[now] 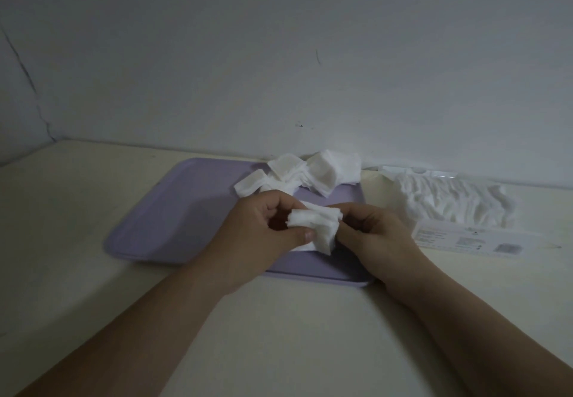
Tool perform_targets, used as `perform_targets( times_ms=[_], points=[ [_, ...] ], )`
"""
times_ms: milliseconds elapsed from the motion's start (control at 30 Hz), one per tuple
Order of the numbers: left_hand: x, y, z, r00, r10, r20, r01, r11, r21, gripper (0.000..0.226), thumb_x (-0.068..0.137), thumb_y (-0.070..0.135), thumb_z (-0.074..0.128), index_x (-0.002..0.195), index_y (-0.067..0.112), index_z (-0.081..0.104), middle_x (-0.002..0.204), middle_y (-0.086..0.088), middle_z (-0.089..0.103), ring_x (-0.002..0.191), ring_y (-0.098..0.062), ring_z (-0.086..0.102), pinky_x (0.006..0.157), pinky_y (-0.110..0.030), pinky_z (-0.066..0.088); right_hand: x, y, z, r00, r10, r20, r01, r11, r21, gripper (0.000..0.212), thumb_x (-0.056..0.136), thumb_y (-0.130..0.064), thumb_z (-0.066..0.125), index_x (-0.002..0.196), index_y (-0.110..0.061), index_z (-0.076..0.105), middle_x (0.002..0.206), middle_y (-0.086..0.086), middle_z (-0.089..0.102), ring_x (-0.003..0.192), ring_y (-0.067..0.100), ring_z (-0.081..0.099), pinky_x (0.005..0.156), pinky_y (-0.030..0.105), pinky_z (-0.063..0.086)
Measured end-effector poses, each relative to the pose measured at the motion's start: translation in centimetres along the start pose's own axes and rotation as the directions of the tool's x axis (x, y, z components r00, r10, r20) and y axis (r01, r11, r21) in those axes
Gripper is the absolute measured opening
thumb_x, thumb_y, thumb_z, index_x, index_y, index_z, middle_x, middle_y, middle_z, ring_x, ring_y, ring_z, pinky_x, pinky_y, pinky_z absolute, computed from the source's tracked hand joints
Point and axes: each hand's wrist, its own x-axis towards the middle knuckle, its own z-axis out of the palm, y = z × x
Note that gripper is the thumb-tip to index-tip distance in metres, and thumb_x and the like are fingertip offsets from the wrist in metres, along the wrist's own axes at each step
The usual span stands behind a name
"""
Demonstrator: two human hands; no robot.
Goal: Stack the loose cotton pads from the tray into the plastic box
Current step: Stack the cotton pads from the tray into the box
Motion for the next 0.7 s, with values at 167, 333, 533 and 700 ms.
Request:
perform_targets(
  times_ms=[167, 333, 533, 700],
  points=[
    [0.0, -0.2, 0.2, 0.998, -0.015, -0.062, 0.020, 0.996, 0.084, 0.029, 0.072, 0.014, 0.093, 0.092, 0.018, 0.072, 0.085, -0.002, 0.077, 0.073, -0.009, 0.067, 0.073, -0.032, 0.057, -0.5, -0.9, -0.7, 0.990, 0.006, 0.144, -0.018, 0.997, 0.079, 0.020, 0.089, -0.020, 0.074, 0.107, -0.013, 0.078, 0.107, 0.015, 0.077, 0.107, 0.029, 0.071, 0.097, 0.040, 0.053],
    [0.3, -0.6, 0.0, 0.997, -0.036, -0.074, 0.050, 0.978, 0.203, 0.066, 0.066, 0.028, 0.097, 0.124, 0.032, 0.065, 0.103, -0.008, 0.071, 0.086, -0.019, 0.070, 0.078, -0.033, 0.061, -0.3, -0.3, 0.2, 0.985, -0.157, 0.070, 0.172, 0.930, -0.325, 0.015, 0.088, -0.027, 0.080, 0.102, -0.030, 0.075, 0.099, -0.018, 0.078, 0.099, 0.003, 0.071, 0.104, 0.043, 0.048],
    [0.3, -0.6, 0.2, 1.000, 0.017, -0.018, -0.013, 0.979, 0.205, 0.020, 0.076, 0.015, 0.088, 0.089, 0.018, 0.073, 0.064, -0.003, 0.057, 0.059, -0.010, 0.046, 0.056, -0.024, 0.039, -0.6, 0.0, 0.5, 0.958, -0.285, 0.041, 0.278, 0.879, -0.388, 0.054, 0.090, -0.017, 0.070, 0.139, -0.035, 0.057, 0.126, -0.016, 0.067, 0.118, 0.002, 0.062, 0.105, 0.034, 0.048],
    [0.2, -0.5, 0.2, 1.000, 0.026, -0.002, -0.025, 0.989, 0.145, 0.020, 0.082, 0.004, 0.081, 0.097, 0.013, 0.073, 0.056, 0.003, 0.047, 0.055, -0.010, 0.040, 0.051, -0.020, 0.035, -0.6, 0.3, 1.1, 0.921, -0.319, 0.222, 0.387, 0.703, -0.597, 0.061, 0.097, -0.024, 0.046, 0.157, -0.035, 0.037, 0.155, -0.002, 0.046, 0.140, 0.020, 0.048, 0.109, 0.050, 0.043]
  ],
)
